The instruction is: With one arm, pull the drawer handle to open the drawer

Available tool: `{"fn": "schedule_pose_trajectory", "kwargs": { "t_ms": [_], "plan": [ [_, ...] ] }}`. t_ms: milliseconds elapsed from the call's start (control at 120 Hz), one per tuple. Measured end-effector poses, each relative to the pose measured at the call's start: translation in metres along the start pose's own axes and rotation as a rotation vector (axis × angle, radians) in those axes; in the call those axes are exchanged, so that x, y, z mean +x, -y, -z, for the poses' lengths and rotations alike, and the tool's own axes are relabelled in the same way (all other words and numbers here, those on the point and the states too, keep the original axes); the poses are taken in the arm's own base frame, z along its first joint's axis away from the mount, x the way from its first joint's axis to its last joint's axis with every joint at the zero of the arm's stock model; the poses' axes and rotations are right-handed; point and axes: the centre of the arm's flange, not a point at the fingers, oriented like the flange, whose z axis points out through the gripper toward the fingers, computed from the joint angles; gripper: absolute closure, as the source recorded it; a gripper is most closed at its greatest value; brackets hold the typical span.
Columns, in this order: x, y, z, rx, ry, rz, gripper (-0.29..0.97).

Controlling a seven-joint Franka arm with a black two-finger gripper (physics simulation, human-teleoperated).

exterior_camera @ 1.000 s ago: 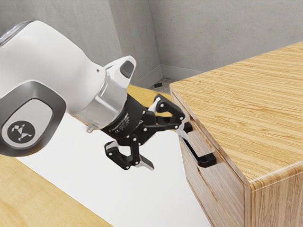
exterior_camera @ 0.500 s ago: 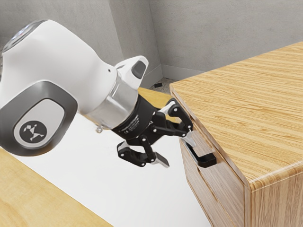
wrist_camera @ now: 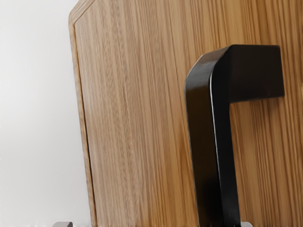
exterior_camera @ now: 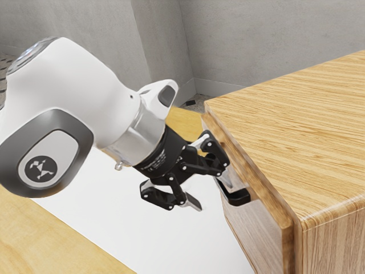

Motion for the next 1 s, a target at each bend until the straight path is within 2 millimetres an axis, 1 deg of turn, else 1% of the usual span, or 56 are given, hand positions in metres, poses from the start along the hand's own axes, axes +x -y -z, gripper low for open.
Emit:
{"fn": "schedule_pose_trajectory", "kwargs": {
  "t_ms": [233,483,600,817,1000],
  "plan": [
    [-0.007,0.026,0.014,-0.013,0.003,-0.001,0.28],
    [-0.009,0.052,0.032,-0.039,0.001,0.007,0.28],
    [-0.007,0.06,0.036,-0.041,-0.004,0.018,0.28],
    [0.006,0.077,0.036,-0.024,-0.013,0.059,0.28],
    [-0.002,0.094,0.047,-0.037,-0.007,0.059,0.28]
  ]
}}
